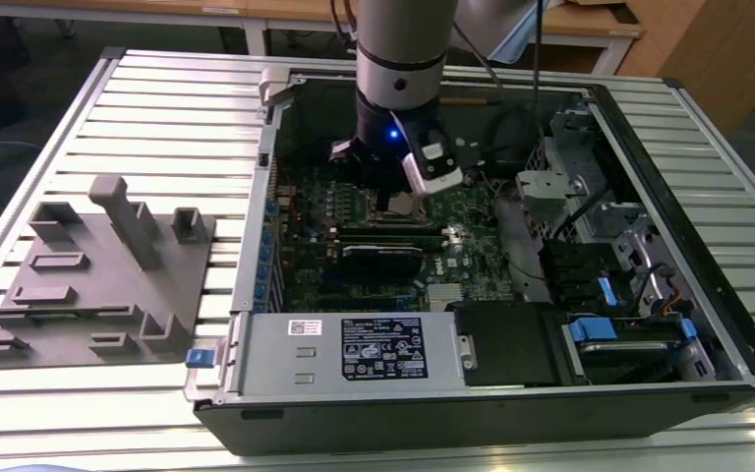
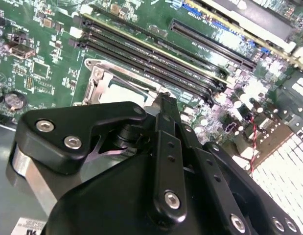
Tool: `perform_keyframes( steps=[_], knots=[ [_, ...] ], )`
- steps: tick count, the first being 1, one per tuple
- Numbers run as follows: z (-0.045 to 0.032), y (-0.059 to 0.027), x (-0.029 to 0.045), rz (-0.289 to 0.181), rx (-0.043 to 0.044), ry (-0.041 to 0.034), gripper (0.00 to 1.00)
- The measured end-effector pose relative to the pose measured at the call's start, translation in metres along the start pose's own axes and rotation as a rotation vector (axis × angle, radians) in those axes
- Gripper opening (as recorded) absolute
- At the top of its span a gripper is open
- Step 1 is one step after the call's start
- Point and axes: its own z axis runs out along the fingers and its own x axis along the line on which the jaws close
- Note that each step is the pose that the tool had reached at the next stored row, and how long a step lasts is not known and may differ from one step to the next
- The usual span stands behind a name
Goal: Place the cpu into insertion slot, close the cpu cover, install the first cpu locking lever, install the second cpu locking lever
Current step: 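Install the second cpu locking lever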
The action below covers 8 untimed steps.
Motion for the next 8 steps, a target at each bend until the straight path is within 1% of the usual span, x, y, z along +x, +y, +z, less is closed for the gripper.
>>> perform_keyframes(
  steps=[8],
  knots=[
    [0.0146,-0.0013,0.0003,0.0,0.0,-0.0001,0.11]
  ],
)
